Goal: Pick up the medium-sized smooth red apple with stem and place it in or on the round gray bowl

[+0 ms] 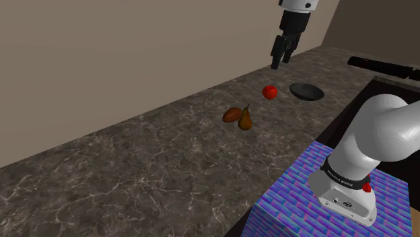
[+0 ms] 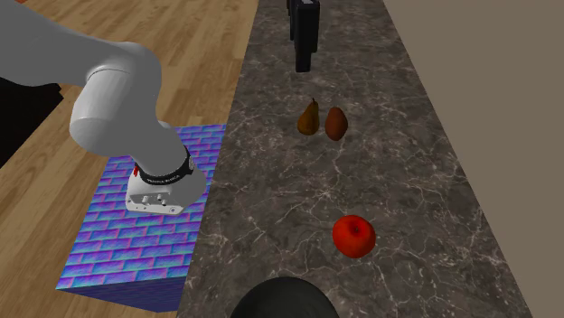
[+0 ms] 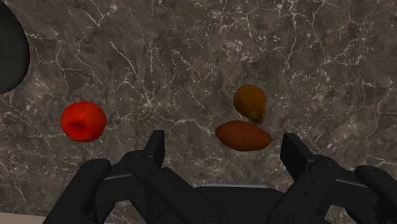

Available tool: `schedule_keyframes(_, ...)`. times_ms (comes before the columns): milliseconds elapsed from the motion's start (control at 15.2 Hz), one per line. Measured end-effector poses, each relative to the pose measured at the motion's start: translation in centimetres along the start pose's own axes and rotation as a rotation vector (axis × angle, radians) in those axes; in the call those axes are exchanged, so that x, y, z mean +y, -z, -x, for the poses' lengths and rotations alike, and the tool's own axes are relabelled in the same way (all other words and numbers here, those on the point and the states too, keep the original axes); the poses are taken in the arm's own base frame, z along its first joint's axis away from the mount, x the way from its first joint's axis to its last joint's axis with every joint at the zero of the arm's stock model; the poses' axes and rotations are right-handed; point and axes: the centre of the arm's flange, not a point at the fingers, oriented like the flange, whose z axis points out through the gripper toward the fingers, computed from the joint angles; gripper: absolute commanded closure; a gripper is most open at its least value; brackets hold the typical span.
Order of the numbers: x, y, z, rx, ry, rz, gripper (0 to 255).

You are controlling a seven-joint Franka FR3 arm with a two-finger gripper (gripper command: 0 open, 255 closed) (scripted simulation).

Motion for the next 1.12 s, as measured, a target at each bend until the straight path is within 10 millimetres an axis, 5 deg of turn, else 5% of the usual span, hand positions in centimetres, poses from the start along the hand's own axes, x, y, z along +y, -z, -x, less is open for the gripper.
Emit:
schedule_keyframes(264,2.5,-1.5,-0.6,0.011,-0.003,-0.023,0)
schedule_keyframes(1122,17.9,-11.1,-4.4,0.088,-0.017,-0.165,0)
